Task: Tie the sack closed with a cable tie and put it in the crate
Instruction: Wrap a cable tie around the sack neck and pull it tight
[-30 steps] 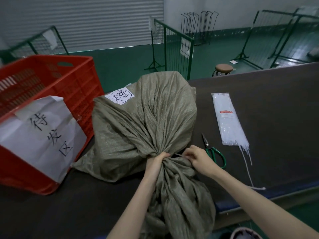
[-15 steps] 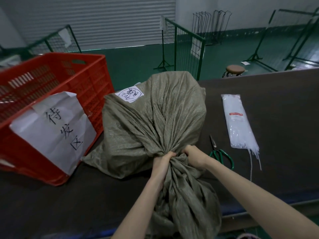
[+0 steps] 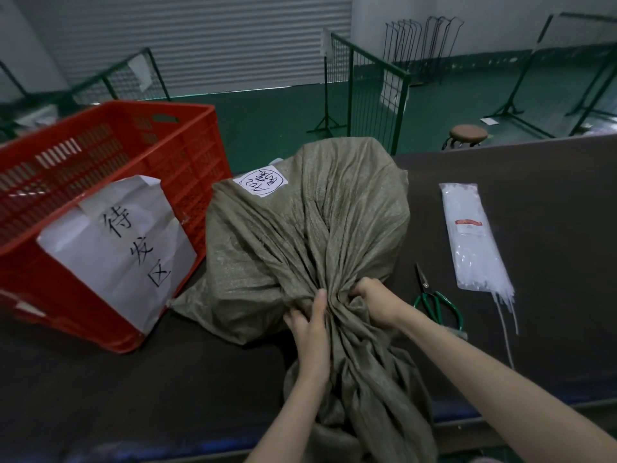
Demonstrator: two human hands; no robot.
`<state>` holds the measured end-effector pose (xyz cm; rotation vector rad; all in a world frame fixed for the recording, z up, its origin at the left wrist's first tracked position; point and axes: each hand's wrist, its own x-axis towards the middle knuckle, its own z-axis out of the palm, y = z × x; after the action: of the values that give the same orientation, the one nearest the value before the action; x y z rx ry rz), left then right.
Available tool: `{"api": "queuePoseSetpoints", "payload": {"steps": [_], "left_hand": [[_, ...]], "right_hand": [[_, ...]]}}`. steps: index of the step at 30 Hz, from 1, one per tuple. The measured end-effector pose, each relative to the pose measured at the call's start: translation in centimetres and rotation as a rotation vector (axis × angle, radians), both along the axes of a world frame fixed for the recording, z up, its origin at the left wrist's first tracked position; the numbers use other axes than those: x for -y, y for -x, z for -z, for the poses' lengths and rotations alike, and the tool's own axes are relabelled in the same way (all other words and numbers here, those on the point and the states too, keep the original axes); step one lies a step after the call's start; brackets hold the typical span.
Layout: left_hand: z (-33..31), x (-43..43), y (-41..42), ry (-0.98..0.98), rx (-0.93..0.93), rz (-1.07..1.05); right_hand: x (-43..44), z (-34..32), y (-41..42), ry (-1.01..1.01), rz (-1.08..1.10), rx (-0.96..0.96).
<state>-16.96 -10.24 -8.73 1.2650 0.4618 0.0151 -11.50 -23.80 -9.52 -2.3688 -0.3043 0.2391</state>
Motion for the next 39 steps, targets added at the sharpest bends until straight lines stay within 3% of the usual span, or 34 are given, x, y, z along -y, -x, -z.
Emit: {"api": "queuePoseSetpoints", "payload": {"steps": [3,6,10,13,20,26,32,39], "left_hand": [[-0.2,-0.2,0.4,0.551,-0.086,-0.201],[0.8,-1.4,0.2,0.788,-0.238,-0.351],[1.1,-1.2,0.1,0.65,-0.407,-0.218],[1.9,-1.2,-0.1,0.488,-0.359,-0.13],[3.0,-2.0,-0.4,0.368,-0.33,-0.261],[2.5,-4.4,0.4,0.29,-0.15,-0.442],[2.0,-7.9,0.4,0.081,0.1,-0.523],[0.0,-8.5,0.2,0.054,0.32,-0.331]], "right_hand": [[0.1,-0.4,0.1,0.029,-0.03,0.01],[0.1,-0.9,0.4,-0.011,-0.039,-0.049],[-0.1,-1.2,1.0,-0.079,-0.058,-0.139],[-0.2,-1.5,1.2,-0.074,-0.029,-0.149],[-0.4,-1.8,1.7,-0.075,-0.086,-0.061],[0.9,-2.0,1.5,-0.009,-0.005,-0.066],[2.9,-1.3,0.5,0.036,0.13,-0.009],[4.8,-1.3,-0.1,-0.016,0.344,0.025]]}}
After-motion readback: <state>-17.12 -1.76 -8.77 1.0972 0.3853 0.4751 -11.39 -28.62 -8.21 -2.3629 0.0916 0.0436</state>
